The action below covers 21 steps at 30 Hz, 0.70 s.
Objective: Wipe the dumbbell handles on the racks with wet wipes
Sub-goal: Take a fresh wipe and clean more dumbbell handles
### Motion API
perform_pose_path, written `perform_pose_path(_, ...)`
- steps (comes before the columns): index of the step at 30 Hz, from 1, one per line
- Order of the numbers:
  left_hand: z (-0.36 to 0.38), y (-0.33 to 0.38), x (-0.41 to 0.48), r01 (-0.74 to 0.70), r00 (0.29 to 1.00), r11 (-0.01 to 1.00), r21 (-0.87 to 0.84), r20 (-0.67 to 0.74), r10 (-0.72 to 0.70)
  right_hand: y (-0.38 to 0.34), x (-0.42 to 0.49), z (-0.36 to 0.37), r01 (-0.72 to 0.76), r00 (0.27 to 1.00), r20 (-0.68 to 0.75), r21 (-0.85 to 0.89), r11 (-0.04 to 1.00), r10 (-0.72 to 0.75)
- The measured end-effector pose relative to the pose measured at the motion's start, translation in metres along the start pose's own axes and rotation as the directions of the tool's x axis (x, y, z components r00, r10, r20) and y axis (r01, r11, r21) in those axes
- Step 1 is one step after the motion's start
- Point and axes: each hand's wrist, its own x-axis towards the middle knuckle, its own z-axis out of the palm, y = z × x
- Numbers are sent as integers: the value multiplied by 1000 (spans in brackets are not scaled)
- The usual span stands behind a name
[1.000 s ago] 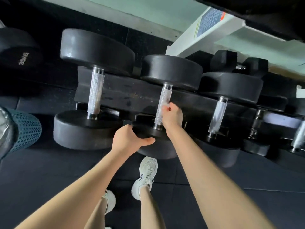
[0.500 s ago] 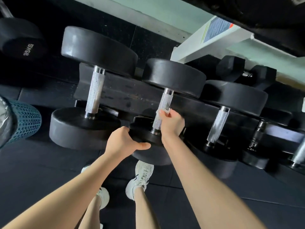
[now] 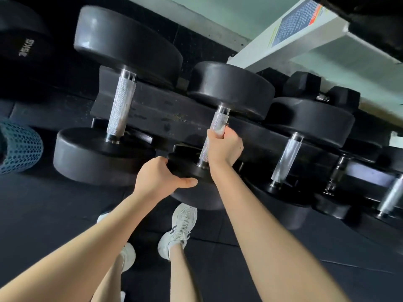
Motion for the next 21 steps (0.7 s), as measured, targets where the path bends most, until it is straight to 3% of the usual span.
perform_pose_path(3,-1,1,-2,-14,1000,1000,3,-1,14,16,-4,-28,92,984,170,-185,979,-60)
perform_pose_path(5,-1,2,-3,-20,1000,1000,9,-1,20,15,-7,-49,221,964,179,-115,968,-199)
perform_pose_path(7,-3,4,-5,-33,999,999,23,1,33,5,-11,-63,423,888,218,-48,905,-404)
perform_pose_path(9,-4,5,-6,-50,999,998,30,8,50,1,0,-61,643,722,386,-70,762,-574)
perform_pose_path(12,-2,2,-4,-57,998,998,25,0,57,6,31,-45,876,476,663,-300,377,-578)
perform_pose_path(14,0,0,-3,-43,999,999,18,-16,43,22,39,-39,917,385,716,-366,157,-583)
perform_pose_path(16,1,-1,-1,-39,999,999,28,-20,39,34,37,-44,937,300,769,-350,21,-565)
perform_pose_path(19,-1,1,-1,-33,999,998,53,-14,34,24,45,-57,960,116,846,-230,-159,-521)
perform_pose_path(21,-2,3,-2,-27,1000,998,61,-14,28,6,59,-59,935,109,880,-250,-253,-463)
